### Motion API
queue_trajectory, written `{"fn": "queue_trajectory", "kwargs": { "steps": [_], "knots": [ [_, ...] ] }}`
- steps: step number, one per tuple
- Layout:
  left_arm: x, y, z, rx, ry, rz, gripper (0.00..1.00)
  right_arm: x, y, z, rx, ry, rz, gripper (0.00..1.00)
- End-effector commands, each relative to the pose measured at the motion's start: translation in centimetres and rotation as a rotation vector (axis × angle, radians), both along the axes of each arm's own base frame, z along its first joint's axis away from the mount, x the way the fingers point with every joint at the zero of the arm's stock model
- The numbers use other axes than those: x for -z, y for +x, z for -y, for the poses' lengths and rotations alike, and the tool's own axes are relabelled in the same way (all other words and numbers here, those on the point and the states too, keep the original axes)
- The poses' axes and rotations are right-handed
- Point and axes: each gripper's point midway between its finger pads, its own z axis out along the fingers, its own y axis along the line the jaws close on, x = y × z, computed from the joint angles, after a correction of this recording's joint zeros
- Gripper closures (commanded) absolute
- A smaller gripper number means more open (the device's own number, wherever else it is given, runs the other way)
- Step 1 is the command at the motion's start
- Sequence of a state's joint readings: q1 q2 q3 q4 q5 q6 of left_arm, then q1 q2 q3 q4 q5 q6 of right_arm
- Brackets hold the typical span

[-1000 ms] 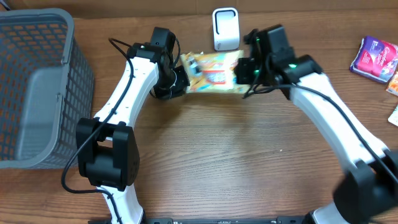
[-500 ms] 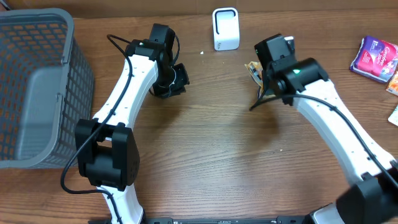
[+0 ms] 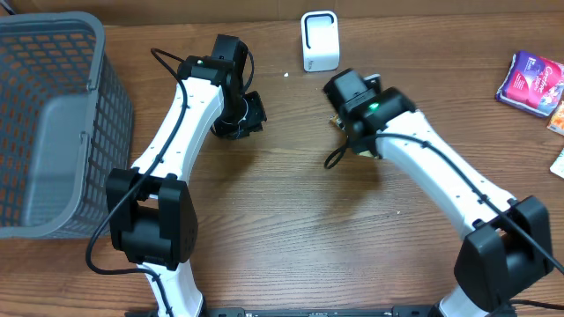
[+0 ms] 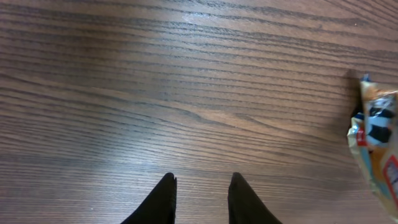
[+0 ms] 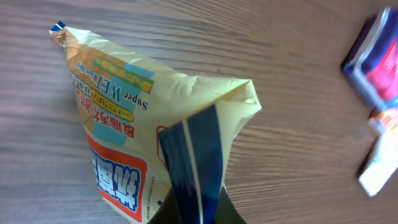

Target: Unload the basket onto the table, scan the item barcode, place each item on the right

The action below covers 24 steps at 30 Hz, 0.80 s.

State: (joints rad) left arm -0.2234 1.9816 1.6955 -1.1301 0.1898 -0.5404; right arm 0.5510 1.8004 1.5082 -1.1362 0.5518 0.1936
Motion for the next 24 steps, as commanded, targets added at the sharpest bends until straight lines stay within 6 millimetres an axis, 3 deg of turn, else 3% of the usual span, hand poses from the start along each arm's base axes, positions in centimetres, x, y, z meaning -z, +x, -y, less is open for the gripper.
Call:
{"fn": "queue_trajectory", "kwargs": {
  "steps": [1,3,5,8,9,12,17,24],
  "knots": [
    [-0.6,0.4,0.1,0.023,0.012,0.022,0.72,-1.3,-0.3,-2.8,-0.142,-0.067,0.027,0.96],
    [-0.5,0.2,0.0,0.028,0.015,0.016,0.67,-1.2,-1.0,-4.3,-0.192,-0.066,0.021,0.96],
    [-0.5,-0.1,-0.1,0.036,0.022,0.004,0.66,-0.6,-2.8,-7.3,-0.271,-0.006,-0.023,0.93],
    [-0.5,-0.4,-0.2,0.042,0.024,-0.004,0.64,0.3,-5.1,-10.5,-0.351,0.082,-0.089,0.54],
    [-0.4,-0.4,-0.2,0.042,0.025,-0.006,0.64,0.4,-5.6,-11.1,-0.368,0.097,-0.102,0.49],
    [-0.4,-0.5,-0.2,0.047,0.027,-0.011,0.61,0.6,-7.0,-13.1,-0.402,0.149,-0.126,0.49],
    [-0.4,-0.5,-0.3,0.048,0.032,-0.010,0.58,-0.3,-7.0,-13.4,-0.318,0.202,-0.103,0.43],
    [-0.4,-0.6,-0.3,0.049,0.032,-0.012,0.57,-6.1,-3.9,-13.4,-0.243,0.416,-0.069,0.43]
  ]
}}
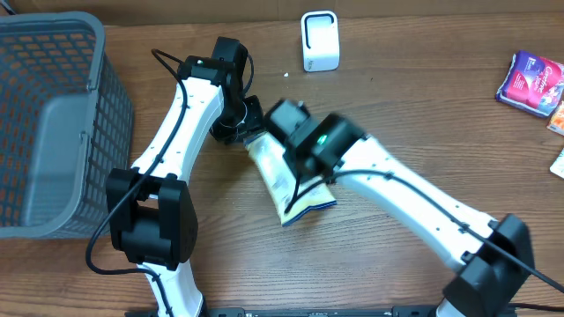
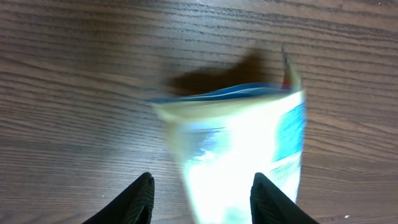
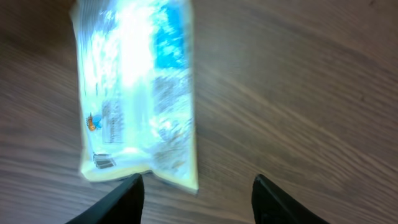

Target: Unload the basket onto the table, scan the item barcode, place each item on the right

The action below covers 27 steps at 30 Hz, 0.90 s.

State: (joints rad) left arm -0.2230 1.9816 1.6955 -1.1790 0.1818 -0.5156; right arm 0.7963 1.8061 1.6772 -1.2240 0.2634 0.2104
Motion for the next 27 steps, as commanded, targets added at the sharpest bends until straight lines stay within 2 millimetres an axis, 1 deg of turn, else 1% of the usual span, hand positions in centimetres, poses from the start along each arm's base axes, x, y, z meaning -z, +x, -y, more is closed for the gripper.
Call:
{"fn": "queue_trajectory", "kwargs": {
  "steps": [1,2,3,4,6,7,8,9,11,12,13,15,16,19,21,24,27],
  "knots": [
    [-0.6,0.5,0.1,0.026,0.011,0.027,0.56,-4.3,2.7,0.3,0.083,0.174,0.018,0.38],
    [-0.6,0.5,0.1,0.027,0.014,0.027,0.56,-5.2,3.6,0.8,0.107,0.214,0.021,0.35],
    [-0.6,0.5,0.0,0.029,0.018,0.028,0.53,-6.0,4.8,1.7,0.140,0.266,0.020,0.33],
    [-0.6,0.5,0.0,0.029,0.018,0.028,0.54,-6.3,5.8,2.4,0.166,0.326,0.005,0.31],
    [-0.5,0.5,0.0,0.029,0.017,0.028,0.64,-6.4,6.7,3.1,0.189,0.424,-0.043,0.29],
    [-0.5,0.5,0.0,0.029,0.017,0.028,0.67,-6.4,6.9,3.3,0.194,0.461,-0.065,0.29],
    [-0.5,0.5,0.1,0.030,0.017,0.028,0.74,-6.3,7.0,3.5,0.198,0.513,-0.100,0.29],
    [-0.4,0.4,0.1,0.030,0.017,0.025,0.79,-6.2,7.0,3.6,0.200,0.550,-0.129,0.29],
    [-0.1,0.3,0.2,0.031,0.019,0.017,0.87,-5.7,6.6,3.5,0.198,0.617,-0.193,0.36],
    [0.2,0.2,0.3,0.032,0.020,0.014,0.94,-5.3,6.3,3.4,0.195,0.637,-0.221,0.46],
    [0.6,0.1,0.3,0.032,0.021,0.009,0.96,-4.9,6.0,3.2,0.193,0.648,-0.244,0.52],
    [1.5,-0.2,0.3,0.010,0.022,-0.007,0.96,-3.8,5.3,2.8,0.191,0.663,-0.286,0.62],
    [2.1,-0.6,0.3,-0.007,0.022,-0.020,0.96,-3.1,4.8,2.4,0.181,0.673,-0.310,0.63],
    [3.6,-1.5,1.0,-0.005,-0.023,-0.053,0.96,-1.4,3.9,1.1,0.150,0.687,-0.345,0.79],
    [4.2,-1.9,1.4,0.014,-0.048,-0.059,0.96,-0.1,3.4,0.2,0.168,0.695,-0.364,0.84],
    [5.0,-1.9,2.2,0.028,-0.093,-0.048,0.96,1.8,2.7,-1.1,0.228,0.712,-0.400,0.96],
    [6.1,-1.1,2.6,0.026,-0.108,-0.002,0.96,3.9,1.8,-1.9,0.306,0.730,-0.440,0.96]
  ]
}}
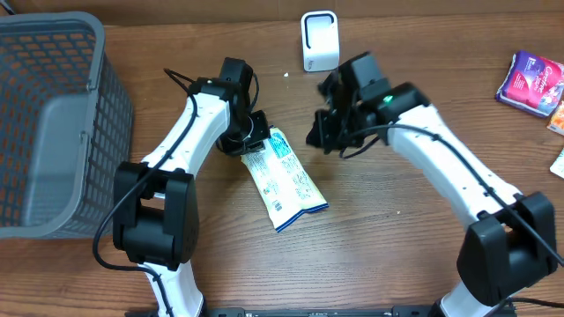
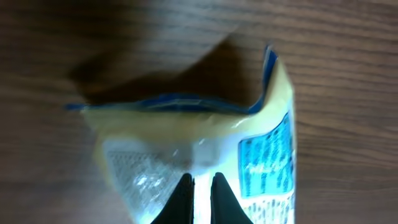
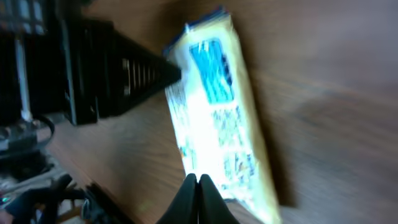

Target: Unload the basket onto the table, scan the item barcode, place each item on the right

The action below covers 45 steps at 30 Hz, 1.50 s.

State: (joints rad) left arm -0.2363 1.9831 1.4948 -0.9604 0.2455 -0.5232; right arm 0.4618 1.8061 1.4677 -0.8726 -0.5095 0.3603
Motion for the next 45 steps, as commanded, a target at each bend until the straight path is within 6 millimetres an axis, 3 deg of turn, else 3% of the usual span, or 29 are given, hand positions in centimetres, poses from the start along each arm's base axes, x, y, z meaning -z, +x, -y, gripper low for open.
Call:
{"fn": "queue_trajectory", "kwargs": {
  "steps": [1,5,8,15,18,22,24,30,35,38,40,43,45],
  "knots": [
    [1.6,-0.2,1.2,0.010,-0.044,0.009,0.96,2.1,-1.6,-1.0,0.089,0.028,-0.115,0.96],
    [2.4,0.3,0.8,0.003,-0.035,0.041,0.96,4.3,-3.2,-1.1,0.099,0.016,-0.168,0.96],
    [3.2,0.7,-0.8,-0.055,0.044,0.054,0.96,6.0,-4.6,-1.3,0.123,0.003,-0.223,0.96],
    [4.0,0.0,-2.1,-0.126,0.111,0.025,0.96,9.2,-7.3,-3.0,0.127,0.022,-0.249,0.96],
    [4.3,-0.8,-3.7,-0.223,0.194,-0.011,0.96,10.3,-7.4,-3.4,0.170,0.047,-0.249,0.93],
    [4.4,-1.5,-5.0,-0.290,0.230,-0.048,0.96,11.5,-7.2,-2.6,0.252,0.041,-0.291,0.91],
    [4.4,-1.7,-5.6,-0.313,0.235,-0.067,0.96,11.8,-6.7,-1.6,0.284,0.030,-0.304,0.96],
    [3.8,-3.2,-8.4,-0.380,0.263,-0.139,0.96,11.6,-4.2,2.6,0.334,-0.003,-0.301,0.96],
    [1.3,-2.7,-9.2,-0.387,0.246,-0.101,0.96,9.2,-1.0,5.7,0.248,-0.036,-0.182,0.93],
    [-1.5,-1.9,-8.0,-0.347,0.194,-0.022,0.96,7.1,0.7,6.3,0.206,-0.037,-0.119,0.89],
    [-3.5,-1.7,-5.9,-0.305,0.116,0.034,0.96,5.4,1.4,5.8,0.185,-0.020,-0.092,0.87],
    [-4.3,-2.1,-3.5,-0.239,0.062,0.046,0.96,4.4,0.6,4.1,0.148,0.069,-0.131,0.88],
    [-3.6,-2.8,-2.0,-0.195,0.062,0.029,0.96,4.9,-0.3,3.4,0.167,0.070,-0.183,0.91]
  ]
}}
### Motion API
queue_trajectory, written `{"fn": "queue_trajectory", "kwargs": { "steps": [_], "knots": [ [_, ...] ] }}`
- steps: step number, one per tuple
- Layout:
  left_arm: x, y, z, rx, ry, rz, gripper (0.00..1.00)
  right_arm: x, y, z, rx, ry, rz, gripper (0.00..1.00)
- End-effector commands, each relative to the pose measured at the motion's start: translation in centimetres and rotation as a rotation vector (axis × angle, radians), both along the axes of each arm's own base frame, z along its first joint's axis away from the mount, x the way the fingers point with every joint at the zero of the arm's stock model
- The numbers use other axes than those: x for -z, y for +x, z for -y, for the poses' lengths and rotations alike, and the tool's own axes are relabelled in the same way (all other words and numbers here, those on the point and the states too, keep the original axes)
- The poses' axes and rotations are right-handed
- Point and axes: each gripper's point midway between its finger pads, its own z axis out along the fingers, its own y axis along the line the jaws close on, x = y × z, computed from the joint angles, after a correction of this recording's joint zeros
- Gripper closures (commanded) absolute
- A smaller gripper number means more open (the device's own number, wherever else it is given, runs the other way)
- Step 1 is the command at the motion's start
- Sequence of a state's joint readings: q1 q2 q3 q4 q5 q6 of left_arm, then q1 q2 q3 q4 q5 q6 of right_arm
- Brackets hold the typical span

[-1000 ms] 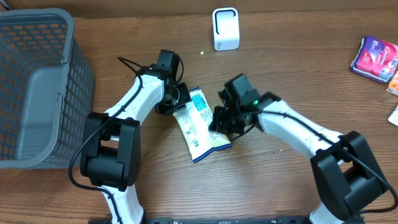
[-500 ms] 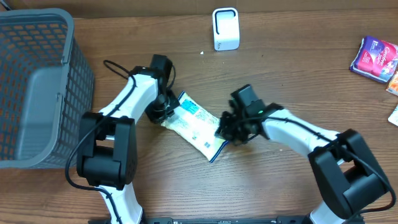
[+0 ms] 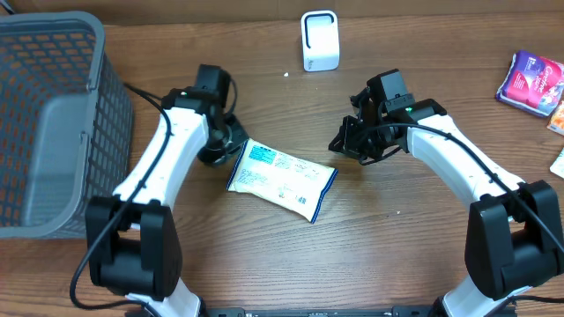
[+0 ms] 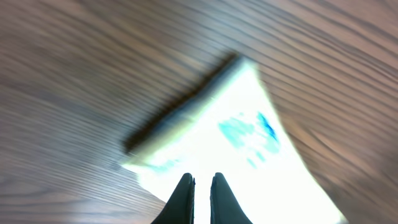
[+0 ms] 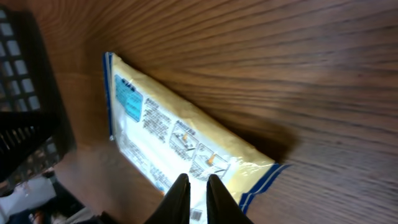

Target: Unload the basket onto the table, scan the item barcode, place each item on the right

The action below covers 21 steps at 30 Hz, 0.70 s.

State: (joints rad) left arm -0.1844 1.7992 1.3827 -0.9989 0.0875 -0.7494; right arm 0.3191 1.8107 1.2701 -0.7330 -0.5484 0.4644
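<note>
The item is a pale yellow wet-wipes packet (image 3: 282, 179) with blue print. It lies flat on the wooden table, long side running left to right. My left gripper (image 3: 222, 151) is at its left end, jaws shut on the packet (image 4: 249, 137), which is blurred bright white around that gripper (image 4: 201, 178). My right gripper (image 3: 351, 146) hangs just above the packet's right end (image 5: 180, 140). That gripper (image 5: 194, 180) is shut, holding nothing. The white scanner (image 3: 320, 40) stands at the table's back edge.
A grey mesh basket (image 3: 115, 114) fills the left side of the table. Other packets (image 3: 531, 81) lie at the far right edge. Bare wood lies in front of the packet.
The packet has swung from pointing toward the front right to lying crosswise. My left gripper has shifted left with it. My right gripper has moved from near the scanner down to the packet's right end.
First my right gripper held the packet up, right of centre, while the left hung over bare wood. Then the packet lay by the left gripper with both grippers open. Then the left was shut on its upper end, the right shut and withdrawn. Now the packet lies crosswise.
</note>
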Motion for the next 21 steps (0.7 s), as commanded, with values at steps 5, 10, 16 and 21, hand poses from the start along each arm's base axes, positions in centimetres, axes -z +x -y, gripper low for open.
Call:
{"fn": "queue_trajectory", "kwargs": {
  "steps": [5,10,16,21],
  "knots": [
    [3.0,-2.9,5.5,0.149,-0.041,-0.090,0.96,2.3,-4.2,-4.5,-0.025,0.053,-0.149,0.96],
    [5.9,-3.5,5.3,0.149,-0.016,-0.169,0.96,5.6,-6.8,-6.4,0.005,0.049,-0.236,0.96],
    [7.5,-4.5,0.8,0.031,0.189,-0.249,0.96,7.3,-7.1,-5.4,0.059,0.011,-0.277,0.96],
    [7.1,-5.7,-1.8,-0.009,0.263,-0.309,0.96,7.2,-4.3,-1.4,0.107,0.011,-0.236,0.92]
  ]
}}
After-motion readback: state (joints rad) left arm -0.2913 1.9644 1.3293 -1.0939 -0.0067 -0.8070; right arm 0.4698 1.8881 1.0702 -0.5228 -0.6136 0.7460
